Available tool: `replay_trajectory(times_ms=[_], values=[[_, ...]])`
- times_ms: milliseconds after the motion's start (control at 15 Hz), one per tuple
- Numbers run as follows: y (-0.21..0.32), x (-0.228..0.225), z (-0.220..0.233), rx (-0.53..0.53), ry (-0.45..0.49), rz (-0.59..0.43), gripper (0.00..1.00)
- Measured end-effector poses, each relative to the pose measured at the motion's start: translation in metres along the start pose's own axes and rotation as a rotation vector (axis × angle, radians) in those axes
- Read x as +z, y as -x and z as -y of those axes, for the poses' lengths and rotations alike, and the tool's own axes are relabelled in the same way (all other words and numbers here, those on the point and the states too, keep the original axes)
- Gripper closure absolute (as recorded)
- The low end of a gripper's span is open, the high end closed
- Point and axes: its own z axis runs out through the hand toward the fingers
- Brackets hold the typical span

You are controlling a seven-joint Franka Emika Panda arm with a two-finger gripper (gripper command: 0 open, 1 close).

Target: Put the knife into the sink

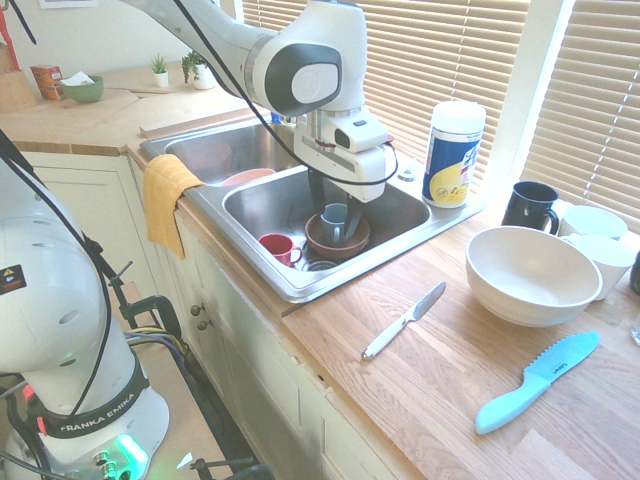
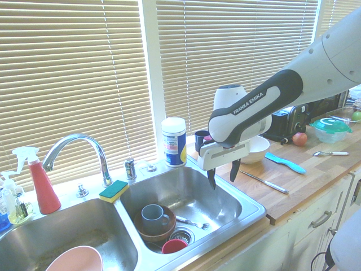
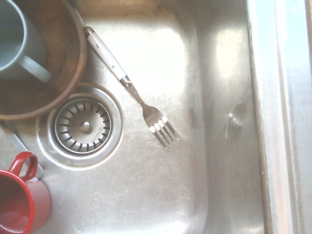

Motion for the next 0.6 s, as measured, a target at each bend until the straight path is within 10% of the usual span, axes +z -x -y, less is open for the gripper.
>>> replay_trajectory(times_ms=[600], values=[[-0.033, -0.014, -0.039, -0.179, -0.002, 0.013, 0.00]])
